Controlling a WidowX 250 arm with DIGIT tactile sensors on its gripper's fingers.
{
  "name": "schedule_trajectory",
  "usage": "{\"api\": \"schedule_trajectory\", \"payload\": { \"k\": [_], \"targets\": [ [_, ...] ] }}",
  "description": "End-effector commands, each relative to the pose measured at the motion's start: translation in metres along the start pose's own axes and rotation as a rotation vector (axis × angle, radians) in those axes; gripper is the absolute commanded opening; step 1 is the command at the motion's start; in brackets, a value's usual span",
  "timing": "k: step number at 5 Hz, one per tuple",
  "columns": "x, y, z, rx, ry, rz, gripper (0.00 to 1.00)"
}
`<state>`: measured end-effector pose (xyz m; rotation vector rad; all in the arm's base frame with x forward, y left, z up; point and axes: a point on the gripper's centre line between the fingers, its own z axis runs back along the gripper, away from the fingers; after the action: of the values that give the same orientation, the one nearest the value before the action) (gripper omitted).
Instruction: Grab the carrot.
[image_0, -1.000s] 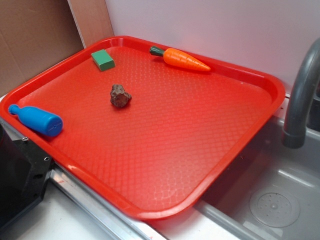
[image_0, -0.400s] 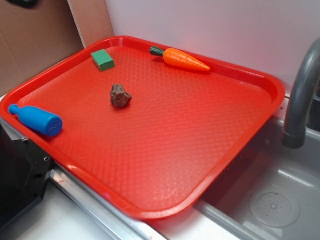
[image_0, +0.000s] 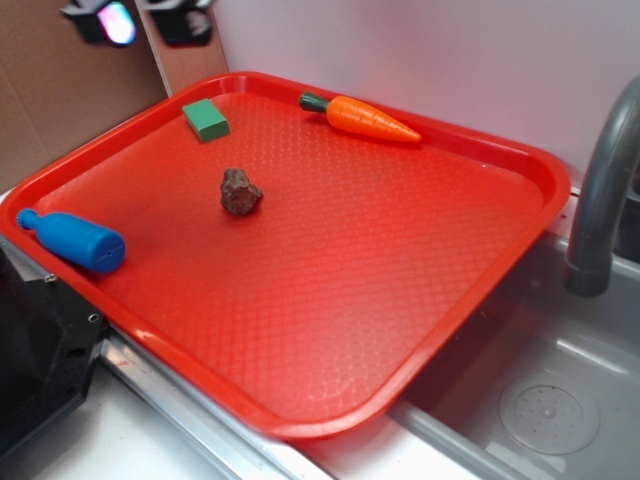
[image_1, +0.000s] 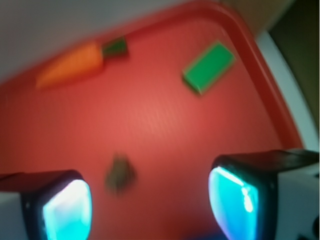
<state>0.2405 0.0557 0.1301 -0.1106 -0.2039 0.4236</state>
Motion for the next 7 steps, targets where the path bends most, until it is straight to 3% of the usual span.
{"api": "schedule_trajectory", "payload": {
  "k": [1, 2, 5, 7],
  "targets": [
    [0.064, -0.036, -0.036, 0.133, -0.241, 0.109, 1.0],
    [0.073, -0.045, -0.06, 0.165, -0.229, 0.114, 1.0],
    [0.079, -0.065, -0.081, 0.152, -0.309, 0.033, 1.0],
    [0.081, -0.061, -0.102, 0.132, -0.227, 0.111, 1.0]
  ]
}}
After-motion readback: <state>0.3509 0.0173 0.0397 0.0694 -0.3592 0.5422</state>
